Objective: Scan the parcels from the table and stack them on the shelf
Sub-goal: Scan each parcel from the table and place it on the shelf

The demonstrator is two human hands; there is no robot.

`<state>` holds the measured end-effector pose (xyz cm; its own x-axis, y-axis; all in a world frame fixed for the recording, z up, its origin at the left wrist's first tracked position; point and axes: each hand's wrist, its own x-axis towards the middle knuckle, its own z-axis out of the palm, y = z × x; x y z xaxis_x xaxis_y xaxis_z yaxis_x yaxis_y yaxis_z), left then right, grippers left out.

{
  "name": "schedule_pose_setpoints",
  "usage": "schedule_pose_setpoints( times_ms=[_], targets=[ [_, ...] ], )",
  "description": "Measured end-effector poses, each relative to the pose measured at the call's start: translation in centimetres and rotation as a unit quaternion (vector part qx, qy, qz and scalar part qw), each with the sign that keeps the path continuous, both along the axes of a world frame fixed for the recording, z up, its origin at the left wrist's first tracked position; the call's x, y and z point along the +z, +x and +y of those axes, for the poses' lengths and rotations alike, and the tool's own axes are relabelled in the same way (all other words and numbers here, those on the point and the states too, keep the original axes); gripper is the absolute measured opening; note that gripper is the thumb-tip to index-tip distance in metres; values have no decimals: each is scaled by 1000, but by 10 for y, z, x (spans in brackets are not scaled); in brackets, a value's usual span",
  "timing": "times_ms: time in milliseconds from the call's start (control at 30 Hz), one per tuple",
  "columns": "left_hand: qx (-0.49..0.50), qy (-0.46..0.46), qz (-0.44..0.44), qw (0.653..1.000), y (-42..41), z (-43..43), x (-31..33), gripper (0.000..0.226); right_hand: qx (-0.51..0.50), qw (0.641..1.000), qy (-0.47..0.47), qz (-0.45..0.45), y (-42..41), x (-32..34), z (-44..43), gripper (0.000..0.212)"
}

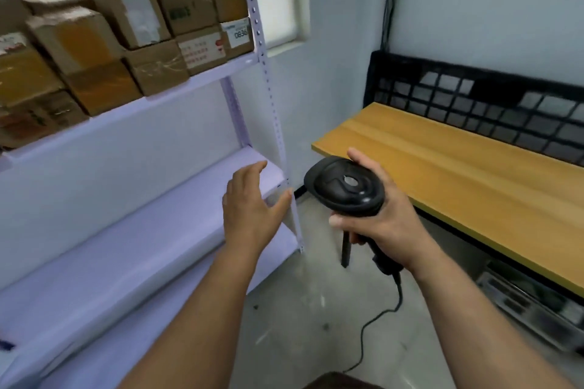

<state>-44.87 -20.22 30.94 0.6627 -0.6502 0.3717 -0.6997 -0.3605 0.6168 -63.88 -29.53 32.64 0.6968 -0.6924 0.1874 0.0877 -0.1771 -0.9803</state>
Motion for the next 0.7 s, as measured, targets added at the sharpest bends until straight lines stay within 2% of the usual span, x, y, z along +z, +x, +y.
schedule_pose_setpoints(
  times_ms=[367, 700],
  targets=[
    [-149, 31, 17, 988, -101, -110, -23, 62, -182, 983, 6, 21, -124, -24, -49, 96],
    [-301, 53, 21, 952, -191, -219, -43, 65, -342, 937, 29, 69, -207, -31, -98, 95]
  ],
)
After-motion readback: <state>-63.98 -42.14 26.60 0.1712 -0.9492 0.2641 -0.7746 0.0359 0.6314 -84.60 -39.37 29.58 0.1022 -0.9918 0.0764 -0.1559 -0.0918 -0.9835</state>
